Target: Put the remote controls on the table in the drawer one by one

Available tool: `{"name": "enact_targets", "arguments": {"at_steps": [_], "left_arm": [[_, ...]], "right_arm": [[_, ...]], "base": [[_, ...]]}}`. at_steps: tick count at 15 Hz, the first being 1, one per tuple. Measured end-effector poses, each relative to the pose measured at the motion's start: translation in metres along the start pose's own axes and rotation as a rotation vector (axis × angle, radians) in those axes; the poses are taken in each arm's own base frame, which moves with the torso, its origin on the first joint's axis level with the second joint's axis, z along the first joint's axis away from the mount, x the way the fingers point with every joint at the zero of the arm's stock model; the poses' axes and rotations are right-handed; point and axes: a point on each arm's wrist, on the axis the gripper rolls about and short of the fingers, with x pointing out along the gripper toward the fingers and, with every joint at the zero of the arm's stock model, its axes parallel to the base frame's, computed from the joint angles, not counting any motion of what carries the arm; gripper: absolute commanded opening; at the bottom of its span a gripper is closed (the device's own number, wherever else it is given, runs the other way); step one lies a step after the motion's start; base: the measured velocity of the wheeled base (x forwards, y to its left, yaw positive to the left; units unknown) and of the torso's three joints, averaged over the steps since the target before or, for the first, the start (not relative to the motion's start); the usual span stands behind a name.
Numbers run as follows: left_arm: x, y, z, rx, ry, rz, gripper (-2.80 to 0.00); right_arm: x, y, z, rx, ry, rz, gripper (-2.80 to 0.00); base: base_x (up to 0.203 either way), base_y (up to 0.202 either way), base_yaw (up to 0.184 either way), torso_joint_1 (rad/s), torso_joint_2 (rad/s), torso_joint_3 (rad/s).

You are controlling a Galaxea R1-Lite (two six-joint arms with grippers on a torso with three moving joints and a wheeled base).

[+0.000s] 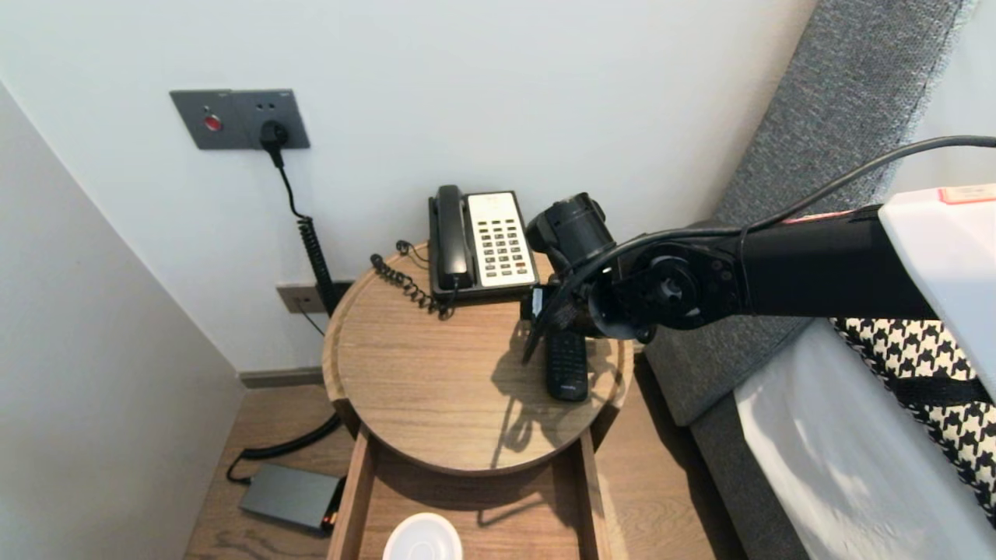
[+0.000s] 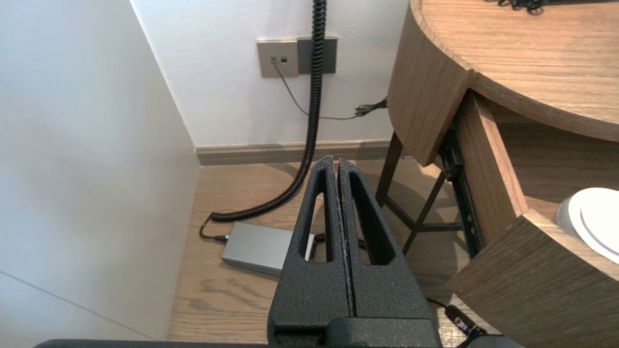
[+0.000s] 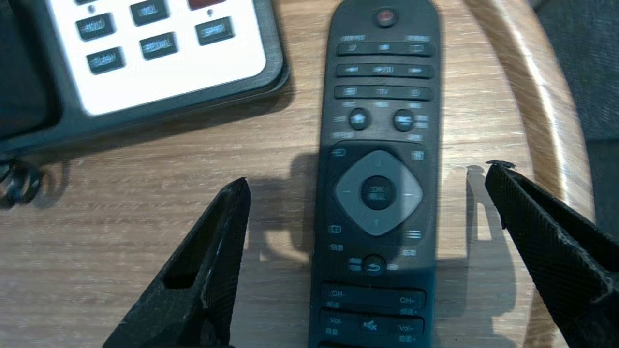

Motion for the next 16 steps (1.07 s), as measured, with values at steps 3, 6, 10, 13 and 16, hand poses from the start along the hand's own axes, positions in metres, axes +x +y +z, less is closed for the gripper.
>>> {"name": "enact_targets", "arguments": {"at_steps": [3, 6, 10, 13, 16], "left_arm": [[0.000, 0.000, 0.000, 0.000, 0.000, 0.000, -2.80], [0.000, 0.000, 0.000, 0.000, 0.000, 0.000, -2.80], [0.000, 0.000, 0.000, 0.000, 0.000, 0.000, -2.80], [0.000, 0.000, 0.000, 0.000, 0.000, 0.000, -2.80], [0.000, 0.000, 0.000, 0.000, 0.000, 0.000, -2.80]], "right_arm": [[0.002, 0.000, -0.003, 0.017, -0.026, -0.067, 0.00], [0.005, 0.003, -0.001, 0.068, -0.040, -0.070, 0.00], [0.008, 0.005, 0.000, 0.090, -0.046, -0.067, 0.00], [0.011, 0.007, -0.001, 0.094, -0.044, -0.066, 0.00], [0.016, 0.008, -0.004, 0.090, -0.037, -0.071, 0.00]], "base": [[0.000, 0.000, 0.000, 0.000, 0.00, 0.000], [0.000, 0.000, 0.000, 0.000, 0.00, 0.000], [0.000, 0.000, 0.000, 0.000, 0.00, 0.000], [0.000, 0.000, 0.000, 0.000, 0.00, 0.000], [0.000, 0.000, 0.000, 0.000, 0.00, 0.000]]}}
